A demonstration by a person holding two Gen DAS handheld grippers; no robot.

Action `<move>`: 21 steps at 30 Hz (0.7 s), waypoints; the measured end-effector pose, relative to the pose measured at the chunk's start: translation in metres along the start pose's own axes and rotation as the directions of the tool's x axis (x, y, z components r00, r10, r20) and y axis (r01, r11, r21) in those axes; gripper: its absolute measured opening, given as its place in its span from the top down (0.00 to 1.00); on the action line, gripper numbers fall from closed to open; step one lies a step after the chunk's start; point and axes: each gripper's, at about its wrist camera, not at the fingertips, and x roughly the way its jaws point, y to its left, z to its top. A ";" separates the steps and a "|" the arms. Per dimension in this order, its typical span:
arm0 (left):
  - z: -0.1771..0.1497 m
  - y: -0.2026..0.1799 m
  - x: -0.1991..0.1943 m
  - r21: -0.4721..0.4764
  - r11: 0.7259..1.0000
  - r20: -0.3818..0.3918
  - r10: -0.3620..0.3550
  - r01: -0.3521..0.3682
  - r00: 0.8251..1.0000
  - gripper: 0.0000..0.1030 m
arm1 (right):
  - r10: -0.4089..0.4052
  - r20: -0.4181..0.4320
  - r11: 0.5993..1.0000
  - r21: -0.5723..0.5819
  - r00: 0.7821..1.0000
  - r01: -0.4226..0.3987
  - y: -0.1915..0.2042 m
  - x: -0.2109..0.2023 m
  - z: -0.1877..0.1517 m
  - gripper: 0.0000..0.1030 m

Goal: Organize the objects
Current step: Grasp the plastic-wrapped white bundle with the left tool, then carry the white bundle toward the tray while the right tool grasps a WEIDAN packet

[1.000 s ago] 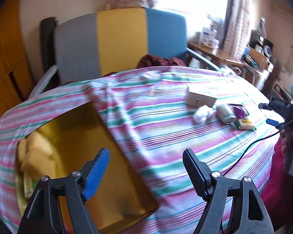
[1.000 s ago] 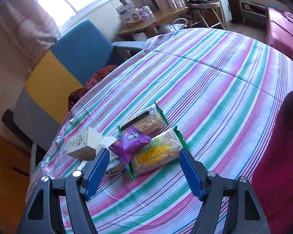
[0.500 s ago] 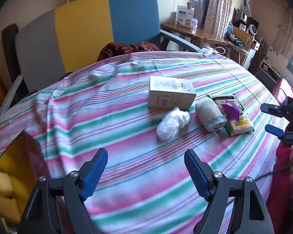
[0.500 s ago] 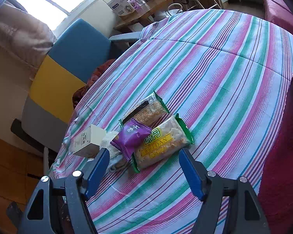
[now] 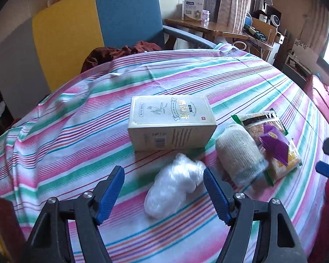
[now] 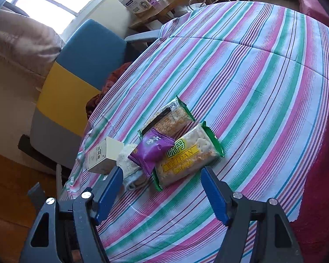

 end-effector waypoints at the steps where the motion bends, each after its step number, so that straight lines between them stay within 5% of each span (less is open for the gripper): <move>1: 0.002 0.000 0.006 -0.004 1.000 -0.007 -0.002 0.002 1.000 0.30 | -0.001 -0.007 1.000 -0.005 1.000 0.001 0.001 0.001 0.000 0.27; 3: 0.004 0.001 0.017 -0.016 1.000 -0.027 -0.019 0.018 0.999 0.37 | -0.002 -0.014 1.000 -0.008 1.000 0.002 0.001 0.003 -0.001 0.28; 5: 0.003 0.002 0.024 -0.036 0.999 -0.048 -0.032 0.030 0.998 0.60 | -0.005 -0.015 1.000 -0.010 1.000 0.005 0.002 0.004 -0.001 0.27; 6: 0.001 0.003 0.026 -0.043 0.999 -0.067 -0.029 0.027 0.997 0.64 | -0.006 -0.015 1.000 -0.010 1.000 0.006 0.001 0.004 -0.001 0.27; 16: -0.036 0.015 0.000 -0.101 0.994 -0.084 -0.041 0.032 0.996 0.65 | -0.031 -0.042 0.999 -0.024 0.999 0.030 0.005 0.005 0.001 0.27; 21: -0.058 0.018 -0.019 -0.115 0.993 -0.106 -0.045 0.033 0.993 0.65 | -0.099 -0.043 0.987 -0.128 0.994 0.093 0.021 0.015 0.031 0.28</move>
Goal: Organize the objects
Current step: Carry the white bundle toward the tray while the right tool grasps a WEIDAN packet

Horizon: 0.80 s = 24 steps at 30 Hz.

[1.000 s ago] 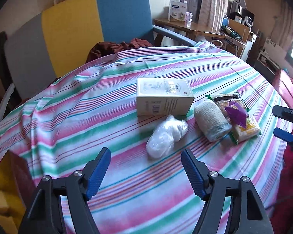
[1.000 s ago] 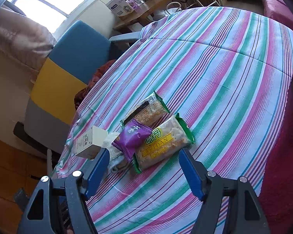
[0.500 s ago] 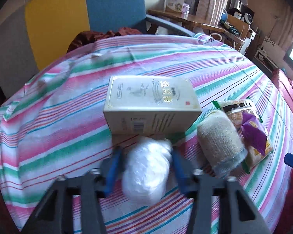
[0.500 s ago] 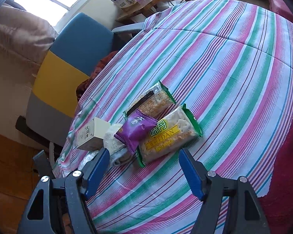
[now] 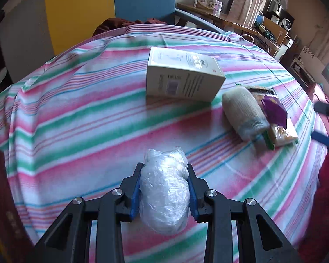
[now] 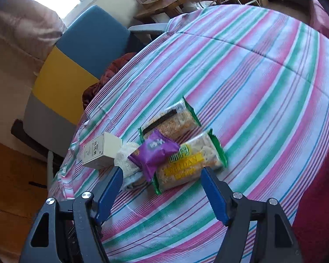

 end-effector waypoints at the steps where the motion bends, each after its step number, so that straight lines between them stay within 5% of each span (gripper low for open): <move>1: -0.004 0.001 -0.003 -0.003 1.000 -0.002 -0.001 0.001 1.000 0.65 | -0.002 -0.016 1.000 -0.016 1.000 0.001 0.001 0.007 0.008 0.28; 12: -0.044 0.012 -0.032 -0.042 0.998 -0.025 -0.044 0.043 0.999 0.65 | 0.015 -0.174 0.998 -0.053 0.985 -0.024 -0.003 0.077 0.042 0.28; 24: -0.064 0.009 -0.065 -0.049 0.994 0.000 -0.102 0.102 0.995 0.65 | 0.040 -0.349 0.988 -0.125 0.936 -0.089 0.018 0.066 -0.021 0.26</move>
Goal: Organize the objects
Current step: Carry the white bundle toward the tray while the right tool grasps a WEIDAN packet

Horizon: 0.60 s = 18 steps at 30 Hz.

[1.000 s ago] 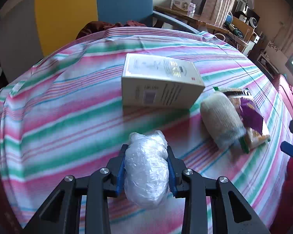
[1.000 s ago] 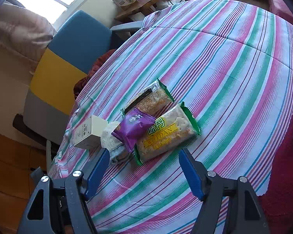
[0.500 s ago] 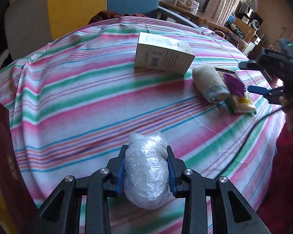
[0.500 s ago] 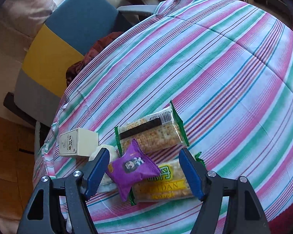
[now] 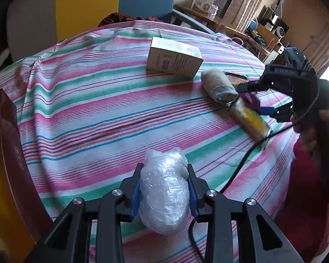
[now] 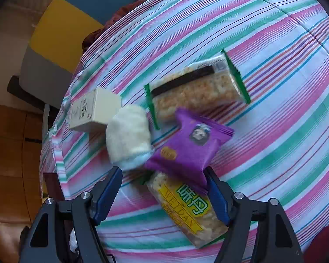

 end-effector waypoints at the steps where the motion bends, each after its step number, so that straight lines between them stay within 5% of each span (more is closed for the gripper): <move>1: -0.002 0.000 -0.004 0.002 1.000 0.007 -0.004 0.004 1.000 0.65 | -0.002 -0.013 1.000 -0.020 1.000 0.001 0.003 0.000 -0.006 0.26; 9: -0.015 0.005 -0.039 0.008 1.000 0.073 -0.014 0.014 0.997 0.65 | -0.225 -0.020 0.952 -0.216 0.974 0.215 0.038 0.016 -0.041 0.26; 14: -0.023 0.015 -0.059 -0.011 1.000 0.111 -0.009 0.010 0.994 0.65 | -0.396 0.048 0.866 -0.313 0.917 0.390 0.052 0.023 -0.055 0.50; 18: -0.033 0.028 -0.077 -0.043 0.999 0.138 0.009 -0.003 0.990 0.65 | -0.409 0.061 0.857 -0.316 0.911 0.406 0.052 0.023 -0.057 0.54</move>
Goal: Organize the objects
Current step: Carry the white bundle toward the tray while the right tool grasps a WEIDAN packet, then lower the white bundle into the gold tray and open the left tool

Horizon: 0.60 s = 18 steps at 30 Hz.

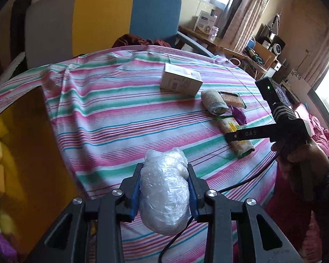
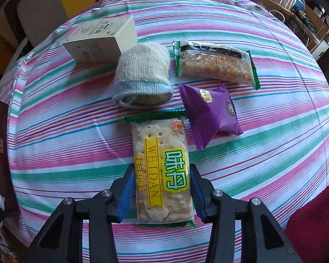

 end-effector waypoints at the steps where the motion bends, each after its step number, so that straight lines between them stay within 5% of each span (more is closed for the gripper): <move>1: -0.001 0.005 -0.006 -0.011 1.000 0.010 0.005 -0.005 1.000 0.65 | 0.000 -0.002 1.000 0.000 1.000 0.000 -0.001 0.001 0.000 0.54; 7: -0.009 0.069 -0.045 -0.153 0.986 0.069 0.084 -0.072 0.994 0.65 | 0.016 0.002 1.000 0.020 1.000 -0.016 -0.008 0.000 -0.001 0.54; 18: 0.007 0.212 -0.058 -0.430 0.879 0.029 0.243 -0.207 0.970 0.65 | 0.021 0.013 0.999 0.029 1.000 -0.021 -0.018 -0.004 -0.002 0.54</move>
